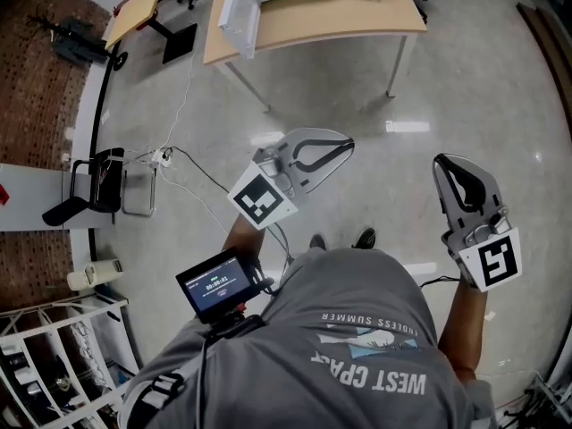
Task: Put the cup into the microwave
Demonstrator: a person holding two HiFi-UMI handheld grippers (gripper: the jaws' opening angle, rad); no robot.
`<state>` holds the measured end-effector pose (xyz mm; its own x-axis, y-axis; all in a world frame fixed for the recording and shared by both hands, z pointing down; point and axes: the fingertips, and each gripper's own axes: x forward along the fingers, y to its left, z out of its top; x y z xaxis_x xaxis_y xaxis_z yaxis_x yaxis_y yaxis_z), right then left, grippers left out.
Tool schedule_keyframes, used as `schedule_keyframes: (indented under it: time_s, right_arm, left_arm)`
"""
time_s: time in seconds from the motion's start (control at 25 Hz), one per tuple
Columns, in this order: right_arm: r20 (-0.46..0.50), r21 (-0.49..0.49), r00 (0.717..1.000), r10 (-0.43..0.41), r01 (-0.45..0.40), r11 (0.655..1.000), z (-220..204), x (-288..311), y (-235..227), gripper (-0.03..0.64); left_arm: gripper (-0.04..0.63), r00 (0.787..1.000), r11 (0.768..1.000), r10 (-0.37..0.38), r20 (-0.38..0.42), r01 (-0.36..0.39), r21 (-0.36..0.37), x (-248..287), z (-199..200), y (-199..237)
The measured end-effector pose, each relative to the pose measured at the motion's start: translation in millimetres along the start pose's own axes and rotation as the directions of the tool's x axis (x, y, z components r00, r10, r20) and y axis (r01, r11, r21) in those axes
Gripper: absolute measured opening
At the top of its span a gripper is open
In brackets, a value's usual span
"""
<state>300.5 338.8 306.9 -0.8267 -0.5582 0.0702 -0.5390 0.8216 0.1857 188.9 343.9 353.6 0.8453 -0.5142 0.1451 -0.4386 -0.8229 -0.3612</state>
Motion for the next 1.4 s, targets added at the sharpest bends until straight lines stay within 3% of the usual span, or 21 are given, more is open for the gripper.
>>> schedule_keyframes:
  time_s: [0.48, 0.64, 0.8, 0.92, 1.0, 1.12, 1.4]
  right_arm:
    - [0.022, 0.024, 1.0, -0.006, 0.006, 1.0, -19.5, -9.2, -74.7, 0.021]
    - [0.004, 0.025, 1.0, 0.0, 0.0, 1.0, -40.9, 18.7, -93.4, 0.021]
    - [-0.016, -0.011, 1.0, 0.0, 0.0, 1.0, -74.4, 71.2, -114.1, 0.021]
    - [-0.043, 0.012, 0.999, -0.016, 0.016, 1.0, -81.8, 102.7, -125.9, 0.021]
    - [-0.06, 0.024, 0.997, -0.049, 0.051, 0.998, -69.0, 115.5, -140.9, 0.021]
    - [-0.07, 0.025, 0.994, -0.087, 0.088, 0.996, -48.2, 137.4, -157.4, 0.021]
    - [-0.085, 0.005, 0.988, -0.132, 0.133, 0.991, -35.4, 213.7, -181.5, 0.021]
  left_arm:
    - [0.023, 0.999, 1.0, 0.004, -0.044, -0.003, 0.006, 56.3, -0.4, 13.9]
    - [0.023, 0.999, 1.0, -0.001, -0.042, 0.001, -0.001, 67.8, -25.6, 39.1]
    - [0.023, 0.996, 1.0, -0.027, -0.087, 0.026, -0.014, 74.2, -82.6, 81.1]
    - [0.023, 0.999, 0.999, -0.023, -0.023, 0.023, -0.035, 75.2, -95.3, 115.1]
    - [0.023, 0.999, 0.999, -0.035, 0.029, 0.036, -0.032, 82.2, -87.0, 140.9]
    - [0.023, 0.995, 0.995, -0.034, 0.098, 0.043, -0.086, 83.6, -74.8, 177.7]
    - [0.023, 0.992, 0.992, -0.057, 0.11, 0.068, -0.105, 69.2, -103.7, 255.5]
